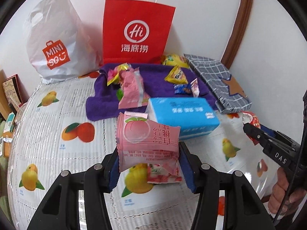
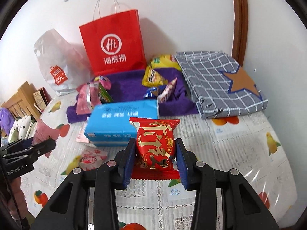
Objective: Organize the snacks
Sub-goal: 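Lift and carry the red-gold packet and pink peach packet over the purple towel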
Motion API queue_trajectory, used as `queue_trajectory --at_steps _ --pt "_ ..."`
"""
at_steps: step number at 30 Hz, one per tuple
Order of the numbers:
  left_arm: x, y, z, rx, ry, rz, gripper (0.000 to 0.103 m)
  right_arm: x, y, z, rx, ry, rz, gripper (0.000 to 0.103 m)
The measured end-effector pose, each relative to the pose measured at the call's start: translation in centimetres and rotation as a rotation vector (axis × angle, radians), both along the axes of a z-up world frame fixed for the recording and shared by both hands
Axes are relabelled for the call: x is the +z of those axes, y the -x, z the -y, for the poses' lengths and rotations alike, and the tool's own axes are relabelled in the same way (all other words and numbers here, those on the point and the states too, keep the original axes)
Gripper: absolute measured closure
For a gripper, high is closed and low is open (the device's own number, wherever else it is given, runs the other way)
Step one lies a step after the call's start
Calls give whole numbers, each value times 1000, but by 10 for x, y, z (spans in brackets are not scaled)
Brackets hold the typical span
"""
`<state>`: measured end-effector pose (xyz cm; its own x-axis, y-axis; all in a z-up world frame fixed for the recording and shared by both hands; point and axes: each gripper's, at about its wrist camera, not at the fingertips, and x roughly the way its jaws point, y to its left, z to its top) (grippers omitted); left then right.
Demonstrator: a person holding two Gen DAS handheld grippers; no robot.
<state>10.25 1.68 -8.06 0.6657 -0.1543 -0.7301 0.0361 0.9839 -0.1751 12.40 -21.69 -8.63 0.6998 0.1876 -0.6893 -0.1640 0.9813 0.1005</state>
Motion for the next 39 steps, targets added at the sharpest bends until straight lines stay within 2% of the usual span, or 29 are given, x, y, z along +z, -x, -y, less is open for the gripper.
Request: queue_trajectory --at_steps 8,19,30,39 --pt "29 -6 6 -4 18 25 51 30 -2 0 -4 9 14 63" --pt "61 -16 4 -11 17 64 51 57 -12 -11 11 1 43 63" --pt "74 -39 -1 -6 6 69 51 77 -38 -19 23 -20 69 63" --pt "80 -61 -2 -6 -13 69 51 81 -65 -24 29 -33 77 63"
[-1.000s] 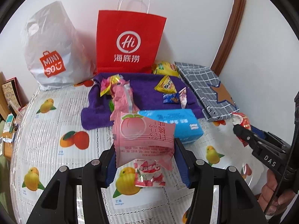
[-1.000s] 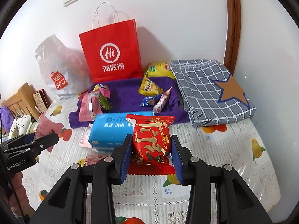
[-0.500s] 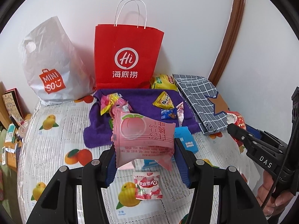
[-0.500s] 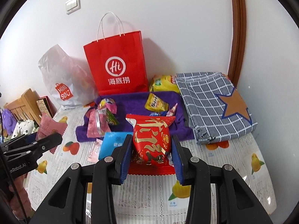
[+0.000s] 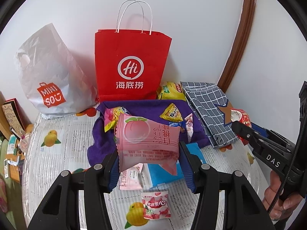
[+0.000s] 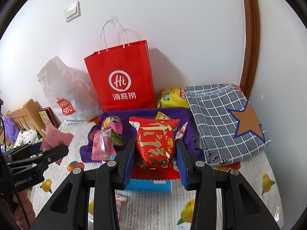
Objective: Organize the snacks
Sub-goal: 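Lift and carry the red-gold packet and pink peach packet over the purple towel, then lower both held packets onto the purple towel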
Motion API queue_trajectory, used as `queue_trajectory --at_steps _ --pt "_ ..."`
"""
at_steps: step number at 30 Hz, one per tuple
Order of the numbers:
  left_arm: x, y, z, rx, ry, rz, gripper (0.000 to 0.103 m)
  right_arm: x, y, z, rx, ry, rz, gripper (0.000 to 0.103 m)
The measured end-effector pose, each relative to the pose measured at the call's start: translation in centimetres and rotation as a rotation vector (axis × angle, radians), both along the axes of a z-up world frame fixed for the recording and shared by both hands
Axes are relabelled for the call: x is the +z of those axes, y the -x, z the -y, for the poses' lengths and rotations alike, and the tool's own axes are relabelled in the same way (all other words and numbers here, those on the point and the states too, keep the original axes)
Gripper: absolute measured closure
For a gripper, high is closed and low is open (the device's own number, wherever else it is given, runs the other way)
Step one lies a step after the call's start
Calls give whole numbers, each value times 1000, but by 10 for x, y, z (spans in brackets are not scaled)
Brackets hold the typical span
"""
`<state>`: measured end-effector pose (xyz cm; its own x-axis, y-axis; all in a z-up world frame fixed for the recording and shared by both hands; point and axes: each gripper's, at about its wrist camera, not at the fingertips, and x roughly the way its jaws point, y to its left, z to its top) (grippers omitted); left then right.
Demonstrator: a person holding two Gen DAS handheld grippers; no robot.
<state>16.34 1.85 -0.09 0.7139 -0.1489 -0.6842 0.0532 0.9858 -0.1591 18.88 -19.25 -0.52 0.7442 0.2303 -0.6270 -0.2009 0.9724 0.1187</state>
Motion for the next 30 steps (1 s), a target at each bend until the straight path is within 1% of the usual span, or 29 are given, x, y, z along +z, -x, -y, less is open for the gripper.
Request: queue_trajectory --at_steps 6,13,20,23,30 --pt "-3 -14 -6 4 8 -14 51 -2 -19 -5 0 1 -5 63" --pt "0 -29 -13 7 -11 -14 51 -2 -39 -14 -4 8 5 63" --pt "0 -52 -22 28 -20 -15 51 -5 -64 -25 -1 17 -10 63" --pt "0 -61 -24 49 -45 -3 51 -7 -76 -29 2 18 -15 63" --pt "-3 -83 -33 64 -43 -9 51 -7 -105 -35 -7 1 -13 63"
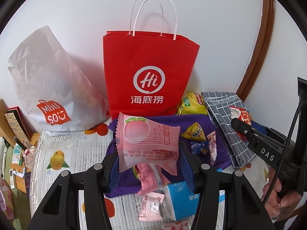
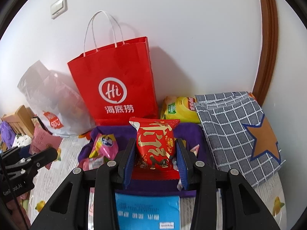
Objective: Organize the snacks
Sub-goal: 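Lower both held packets onto the purple towel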
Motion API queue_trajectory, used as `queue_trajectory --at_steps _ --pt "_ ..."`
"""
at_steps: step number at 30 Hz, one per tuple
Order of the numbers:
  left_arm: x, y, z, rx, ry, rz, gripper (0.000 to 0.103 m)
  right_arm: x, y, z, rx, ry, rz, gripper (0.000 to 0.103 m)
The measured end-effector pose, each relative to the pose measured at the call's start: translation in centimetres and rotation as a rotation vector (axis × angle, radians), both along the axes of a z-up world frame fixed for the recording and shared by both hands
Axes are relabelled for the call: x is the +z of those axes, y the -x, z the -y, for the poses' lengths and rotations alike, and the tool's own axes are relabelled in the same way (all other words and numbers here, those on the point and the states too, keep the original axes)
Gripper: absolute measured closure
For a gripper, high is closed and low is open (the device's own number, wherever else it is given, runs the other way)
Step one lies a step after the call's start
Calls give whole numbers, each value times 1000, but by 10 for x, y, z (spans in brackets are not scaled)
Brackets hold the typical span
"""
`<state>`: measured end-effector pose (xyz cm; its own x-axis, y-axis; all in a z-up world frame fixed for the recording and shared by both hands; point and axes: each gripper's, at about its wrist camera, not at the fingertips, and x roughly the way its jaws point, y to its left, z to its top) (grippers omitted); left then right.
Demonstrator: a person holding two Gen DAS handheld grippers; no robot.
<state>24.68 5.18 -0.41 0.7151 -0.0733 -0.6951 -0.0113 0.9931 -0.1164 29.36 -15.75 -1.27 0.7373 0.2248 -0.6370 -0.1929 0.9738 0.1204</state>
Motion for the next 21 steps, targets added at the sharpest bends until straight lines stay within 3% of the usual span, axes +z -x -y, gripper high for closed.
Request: queue_trajectory --at_steps 10,21 --pt "-16 -35 -22 54 -14 -21 51 -11 -36 5 -15 6 -11 63" --pt "-49 -76 -19 9 55 -109 51 -70 -76 8 -1 28 -167 63"
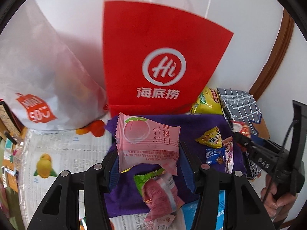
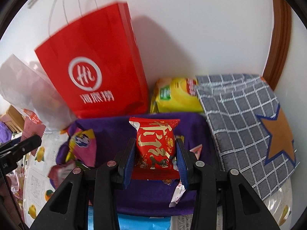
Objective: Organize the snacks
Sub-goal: 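Lower both held packets onto the purple towel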
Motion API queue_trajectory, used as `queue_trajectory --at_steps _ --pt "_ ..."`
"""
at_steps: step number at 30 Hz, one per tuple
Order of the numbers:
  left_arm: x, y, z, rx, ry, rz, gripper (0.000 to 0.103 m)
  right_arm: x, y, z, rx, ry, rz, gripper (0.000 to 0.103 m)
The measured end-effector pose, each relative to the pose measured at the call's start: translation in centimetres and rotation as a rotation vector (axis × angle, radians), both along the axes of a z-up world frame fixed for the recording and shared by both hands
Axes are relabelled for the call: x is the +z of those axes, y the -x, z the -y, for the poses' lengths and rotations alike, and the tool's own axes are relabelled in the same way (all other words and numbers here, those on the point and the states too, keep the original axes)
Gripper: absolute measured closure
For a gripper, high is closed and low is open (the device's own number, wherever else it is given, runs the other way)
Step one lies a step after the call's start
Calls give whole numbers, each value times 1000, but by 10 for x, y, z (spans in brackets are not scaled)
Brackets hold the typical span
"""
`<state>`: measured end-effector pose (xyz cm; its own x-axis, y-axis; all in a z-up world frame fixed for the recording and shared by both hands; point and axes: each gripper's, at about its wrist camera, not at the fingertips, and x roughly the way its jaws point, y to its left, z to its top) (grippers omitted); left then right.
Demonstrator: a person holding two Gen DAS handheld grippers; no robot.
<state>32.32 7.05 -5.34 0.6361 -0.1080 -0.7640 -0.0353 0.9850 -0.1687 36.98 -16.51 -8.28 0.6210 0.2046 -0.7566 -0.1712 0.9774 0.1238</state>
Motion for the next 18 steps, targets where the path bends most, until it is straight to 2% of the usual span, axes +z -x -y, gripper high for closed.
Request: queue_trajectory --at_steps 7,18 --pt "-26 -27 20 -38 -8 -80 51 -22 -11 -5 34 60 -55 63" --pt "-61 -47 19 -31 9 -174 51 -49 -24 -7 49 94 -135 63"
